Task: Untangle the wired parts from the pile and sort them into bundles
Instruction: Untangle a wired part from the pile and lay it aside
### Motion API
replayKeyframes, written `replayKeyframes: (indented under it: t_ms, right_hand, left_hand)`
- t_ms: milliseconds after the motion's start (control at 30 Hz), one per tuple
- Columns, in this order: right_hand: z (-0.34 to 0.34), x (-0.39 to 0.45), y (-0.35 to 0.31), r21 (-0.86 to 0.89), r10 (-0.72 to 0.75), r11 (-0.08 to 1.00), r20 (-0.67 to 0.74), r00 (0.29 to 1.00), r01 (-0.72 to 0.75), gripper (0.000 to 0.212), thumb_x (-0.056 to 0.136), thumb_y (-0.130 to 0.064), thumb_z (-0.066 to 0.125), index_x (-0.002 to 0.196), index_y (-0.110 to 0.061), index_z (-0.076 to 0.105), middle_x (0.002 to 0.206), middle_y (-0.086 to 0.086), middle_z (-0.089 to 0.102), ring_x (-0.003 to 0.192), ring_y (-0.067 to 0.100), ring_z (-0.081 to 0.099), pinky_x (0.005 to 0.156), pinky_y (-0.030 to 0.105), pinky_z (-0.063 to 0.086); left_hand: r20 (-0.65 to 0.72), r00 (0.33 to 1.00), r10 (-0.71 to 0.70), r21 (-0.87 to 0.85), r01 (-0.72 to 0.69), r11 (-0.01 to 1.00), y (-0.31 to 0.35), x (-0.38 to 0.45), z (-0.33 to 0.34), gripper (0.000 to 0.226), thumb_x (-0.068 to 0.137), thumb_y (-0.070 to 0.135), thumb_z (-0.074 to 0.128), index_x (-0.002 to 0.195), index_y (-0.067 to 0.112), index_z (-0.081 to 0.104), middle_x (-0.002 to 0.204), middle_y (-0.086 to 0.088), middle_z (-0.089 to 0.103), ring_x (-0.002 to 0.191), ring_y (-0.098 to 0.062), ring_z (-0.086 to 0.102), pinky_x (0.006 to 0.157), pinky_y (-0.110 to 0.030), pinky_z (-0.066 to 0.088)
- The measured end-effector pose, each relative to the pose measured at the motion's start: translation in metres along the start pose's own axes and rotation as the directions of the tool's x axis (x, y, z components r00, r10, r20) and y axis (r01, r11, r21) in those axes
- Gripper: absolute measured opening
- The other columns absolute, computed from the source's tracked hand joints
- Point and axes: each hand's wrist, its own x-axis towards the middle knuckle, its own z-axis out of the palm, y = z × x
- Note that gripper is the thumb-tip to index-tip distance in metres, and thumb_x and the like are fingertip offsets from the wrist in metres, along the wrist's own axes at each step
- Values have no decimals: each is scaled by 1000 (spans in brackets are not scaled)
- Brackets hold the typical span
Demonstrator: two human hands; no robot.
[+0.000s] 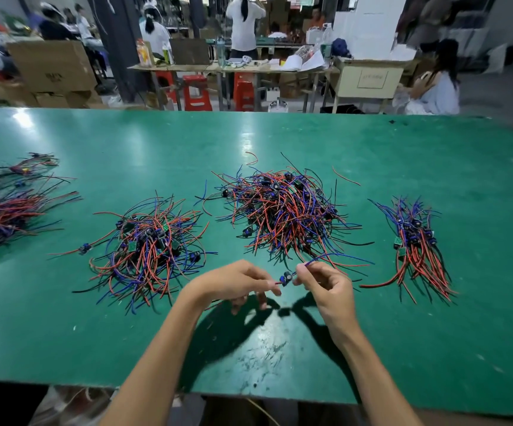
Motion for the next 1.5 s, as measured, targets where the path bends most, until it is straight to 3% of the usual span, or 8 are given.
replayKeyframes:
  t_ms: [100,233,367,600,733,1033,1300,1500]
  right_hand:
    - [0,0,-3,-22,4,1000,33,999,-3,18,84,-40,78,84,-22,78,78,5,76,73,11,70,72,20,53]
    - [-1,-1,-4,-50,31,998,38,999,-29,21,83,-37,77,83,-16,79,85,9,76,82,31,73,78,54,56]
    - [1,-4,-9,-46,5,999,-69,998,-8,23,81,-39,77,79,-16,77,78,5,76,71,15,71,70,40,54]
    - [2,-3,-7,56,13,998,-57,998,-10,23,84,-32,76,73,-12,74,69,4,71,62,10,61,60,19,50]
    - [0,-2,-6,100,-18,995,-25,1000,20,21,86,-21,75,67,-15,70,67,5,69,63,12,63,64,19,51]
    - [0,1,-5,117,-52,992,-39,998,56,24,81,-22,76,70,-4,67,64,1,68,61,5,62,63,14,49]
    - [-2,0,-4,132,-42,990,-75,996,52,23,79,-23,78,72,-3,69,66,3,69,62,8,63,62,17,51]
    - [-3,1,-6,166,-21,986,-92,996,36,11,72,-17,82,68,-9,75,67,7,71,61,11,65,64,18,53]
  left_hand:
    - [18,1000,20,-93,-19,996,9,3,2,33,105,43,48,123,23,65,99,-3,78,55,-16,59,54,-26,55]
    - [-21,991,130,-249,-132,959,13,9,19,38,102,44,54,116,13,71,106,-9,76,72,-25,69,61,-32,59]
    - [-161,976,144,-370,-195,908,11,15,38,30,100,36,61,109,9,74,101,-12,76,63,-21,63,53,-28,55]
    - [-330,942,61,-505,-231,831,8,20,60,23,98,24,64,106,3,68,97,-14,77,58,-21,64,48,-27,47]
    - [-392,918,64,-543,-287,789,8,22,70,15,96,18,66,96,3,66,94,-9,77,60,-23,64,50,-26,48]
    - [-520,854,-11,-613,-365,701,8,27,84,12,93,8,68,93,-4,70,78,-10,70,53,-15,57,53,-22,46]
    - [-528,849,14,-632,-404,662,10,29,88,8,91,6,68,87,4,74,80,-13,69,54,-15,57,58,-25,52]
    - [-524,851,44,-640,-427,638,10,26,91,8,91,3,67,85,4,71,64,-5,62,51,-16,52,51,-27,49]
